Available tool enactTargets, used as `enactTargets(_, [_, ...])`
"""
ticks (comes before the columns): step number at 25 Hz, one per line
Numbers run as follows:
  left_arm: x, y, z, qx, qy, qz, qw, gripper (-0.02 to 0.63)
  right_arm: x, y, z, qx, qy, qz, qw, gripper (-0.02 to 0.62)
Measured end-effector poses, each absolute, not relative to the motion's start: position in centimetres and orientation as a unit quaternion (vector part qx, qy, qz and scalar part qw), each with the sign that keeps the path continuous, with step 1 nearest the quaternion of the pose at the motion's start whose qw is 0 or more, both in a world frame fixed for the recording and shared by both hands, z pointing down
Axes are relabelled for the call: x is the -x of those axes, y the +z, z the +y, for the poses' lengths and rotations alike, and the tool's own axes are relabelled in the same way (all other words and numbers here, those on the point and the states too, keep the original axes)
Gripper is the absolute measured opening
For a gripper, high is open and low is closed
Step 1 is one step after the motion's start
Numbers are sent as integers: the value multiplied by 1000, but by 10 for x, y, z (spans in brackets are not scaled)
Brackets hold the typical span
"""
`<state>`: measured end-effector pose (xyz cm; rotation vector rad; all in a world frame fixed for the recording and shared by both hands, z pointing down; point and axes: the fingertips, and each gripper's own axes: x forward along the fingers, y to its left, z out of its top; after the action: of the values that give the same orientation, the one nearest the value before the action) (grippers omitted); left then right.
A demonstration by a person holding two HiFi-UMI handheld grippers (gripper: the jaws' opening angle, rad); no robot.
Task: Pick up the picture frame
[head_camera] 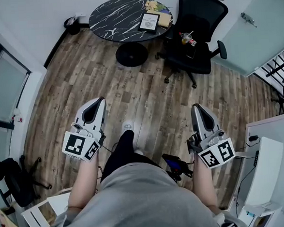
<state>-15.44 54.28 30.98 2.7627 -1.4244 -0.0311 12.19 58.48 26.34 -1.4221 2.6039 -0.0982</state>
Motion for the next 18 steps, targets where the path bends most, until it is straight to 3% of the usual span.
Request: enactTargets(18, [162, 307, 422, -895, -22, -445, 20, 6, -112, 263, 480, 490, -41, 867, 79, 26])
